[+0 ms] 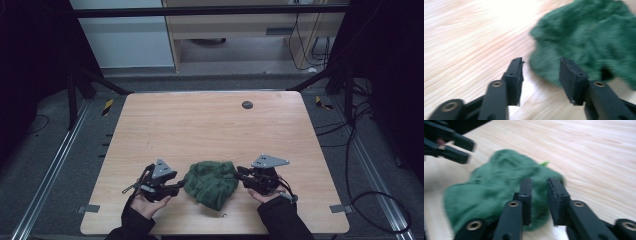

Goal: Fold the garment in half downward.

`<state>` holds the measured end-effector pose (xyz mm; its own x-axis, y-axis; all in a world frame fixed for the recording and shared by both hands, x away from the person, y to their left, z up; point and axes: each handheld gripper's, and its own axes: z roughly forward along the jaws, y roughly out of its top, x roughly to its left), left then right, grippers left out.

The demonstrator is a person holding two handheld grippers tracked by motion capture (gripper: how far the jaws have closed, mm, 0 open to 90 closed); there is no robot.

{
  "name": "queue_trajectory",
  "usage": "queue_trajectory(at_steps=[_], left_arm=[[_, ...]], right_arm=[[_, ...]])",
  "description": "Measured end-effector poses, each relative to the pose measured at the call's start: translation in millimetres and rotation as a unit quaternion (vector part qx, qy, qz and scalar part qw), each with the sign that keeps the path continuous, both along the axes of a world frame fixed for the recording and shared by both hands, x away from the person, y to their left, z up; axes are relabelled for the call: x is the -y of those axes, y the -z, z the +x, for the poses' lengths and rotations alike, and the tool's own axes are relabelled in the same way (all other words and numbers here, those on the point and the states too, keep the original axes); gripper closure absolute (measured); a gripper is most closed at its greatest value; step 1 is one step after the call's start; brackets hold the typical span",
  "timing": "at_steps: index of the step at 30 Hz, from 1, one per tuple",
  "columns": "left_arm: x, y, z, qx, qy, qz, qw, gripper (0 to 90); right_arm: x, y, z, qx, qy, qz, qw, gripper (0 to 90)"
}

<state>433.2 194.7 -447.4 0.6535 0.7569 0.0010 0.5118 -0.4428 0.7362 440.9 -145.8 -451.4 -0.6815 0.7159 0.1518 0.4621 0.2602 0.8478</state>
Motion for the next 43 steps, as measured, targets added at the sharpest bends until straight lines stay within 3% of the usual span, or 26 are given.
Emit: queue_trajectory(at_steps=[2,5,8,12,19,26,34,38,43], left_arm=[[-9.1,3.1,3.2,0.013,-0.023,0.001,0.9996,45.5],[-17.5,6.2,6.9,0.012,-0.037,0.002,0.9992,39.2],[-29.2,14.0,14.0,-0.005,-0.061,-0.005,0.9981,34.2],[-39.4,17.9,19.1,-0.018,-0.071,-0.009,0.9973,30.7],[-60.3,17.1,25.2,-0.010,-0.087,-0.027,0.9958,26.0],[-88.3,21.9,32.0,-0.006,-0.108,-0.026,0.9937,23.3],[-101.5,27.0,37.0,-0.004,-0.122,-0.023,0.9922,20.4],[-108.8,30.8,40.1,-0.003,-0.128,-0.010,0.9917,18.8],[-112.5,31.9,41.2,-0.001,-0.133,-0.008,0.9911,18.2]], right_arm=[[7.2,2.1,3.6,0.001,0.020,-0.010,0.9998,65.6],[15.5,4.8,6.2,0.006,0.039,-0.017,0.9991,61.7],[30.9,7.5,9.7,0.007,0.070,-0.021,0.9973,53.9],[43.8,10.0,12.2,0.009,0.094,-0.024,0.9952,46.6],[65.6,17.1,18.5,-0.007,0.125,-0.031,0.9917,34.4],[85.6,23.1,22.9,-0.015,0.150,-0.044,0.9876,29.7],[103.2,29.0,25.6,-0.028,0.171,-0.051,0.9837,26.9],[112.4,32.0,27.6,-0.027,0.183,-0.060,0.9810,24.4],[119.4,31.8,28.0,-0.024,0.192,-0.058,0.9793,23.8]])
